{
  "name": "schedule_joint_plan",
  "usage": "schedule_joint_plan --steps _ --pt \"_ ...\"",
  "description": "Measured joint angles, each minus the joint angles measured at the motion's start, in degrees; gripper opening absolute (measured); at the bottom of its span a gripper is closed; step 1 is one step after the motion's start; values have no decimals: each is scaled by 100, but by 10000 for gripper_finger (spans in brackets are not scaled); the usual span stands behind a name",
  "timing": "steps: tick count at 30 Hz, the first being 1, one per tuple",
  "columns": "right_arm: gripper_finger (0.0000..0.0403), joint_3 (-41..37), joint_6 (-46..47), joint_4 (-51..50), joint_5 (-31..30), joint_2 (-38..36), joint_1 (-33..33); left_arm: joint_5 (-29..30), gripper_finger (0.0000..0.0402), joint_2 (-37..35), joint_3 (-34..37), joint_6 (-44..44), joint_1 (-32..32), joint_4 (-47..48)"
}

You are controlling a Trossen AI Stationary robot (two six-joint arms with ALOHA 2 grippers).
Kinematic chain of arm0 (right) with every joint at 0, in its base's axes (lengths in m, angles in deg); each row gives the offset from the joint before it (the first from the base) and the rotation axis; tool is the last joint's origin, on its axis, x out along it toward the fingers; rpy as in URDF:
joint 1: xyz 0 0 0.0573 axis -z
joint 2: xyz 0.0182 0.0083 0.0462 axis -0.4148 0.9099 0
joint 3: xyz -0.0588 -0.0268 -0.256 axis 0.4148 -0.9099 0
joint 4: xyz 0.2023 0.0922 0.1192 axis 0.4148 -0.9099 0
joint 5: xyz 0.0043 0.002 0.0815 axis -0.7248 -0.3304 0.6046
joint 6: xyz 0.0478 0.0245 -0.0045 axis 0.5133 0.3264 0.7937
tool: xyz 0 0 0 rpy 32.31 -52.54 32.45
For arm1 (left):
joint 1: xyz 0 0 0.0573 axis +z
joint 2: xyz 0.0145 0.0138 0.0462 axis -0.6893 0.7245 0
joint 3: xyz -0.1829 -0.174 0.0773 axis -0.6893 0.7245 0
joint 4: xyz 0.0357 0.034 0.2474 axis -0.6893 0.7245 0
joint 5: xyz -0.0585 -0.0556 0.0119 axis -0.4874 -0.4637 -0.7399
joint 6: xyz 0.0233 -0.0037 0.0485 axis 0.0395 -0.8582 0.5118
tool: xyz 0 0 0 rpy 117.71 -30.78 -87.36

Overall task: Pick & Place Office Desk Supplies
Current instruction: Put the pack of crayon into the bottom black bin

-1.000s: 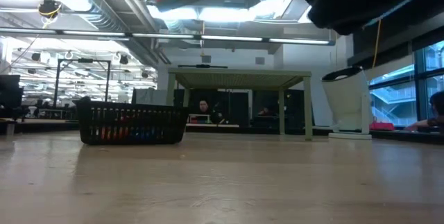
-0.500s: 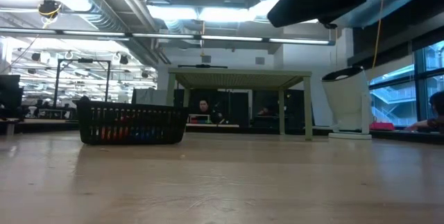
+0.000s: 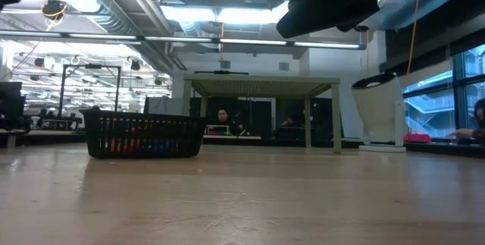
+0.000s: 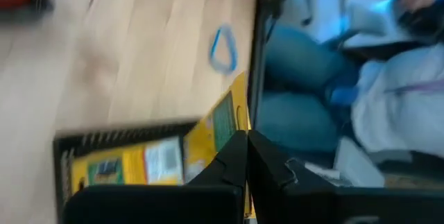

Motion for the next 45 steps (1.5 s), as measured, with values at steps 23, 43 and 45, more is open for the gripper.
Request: schedule_joint_plan --steps 23,43,45 --pt "164 2 -40 0 2 0 0 443 8 1689 0 -1009 -710 265" --pt "164 2 -229 111 4 0 131 472 41 1803 -4 -1889 -706 1653" --pt "164 2 -228 111 7 0 129 470 56 1803 -4 -1843 -706 1658"
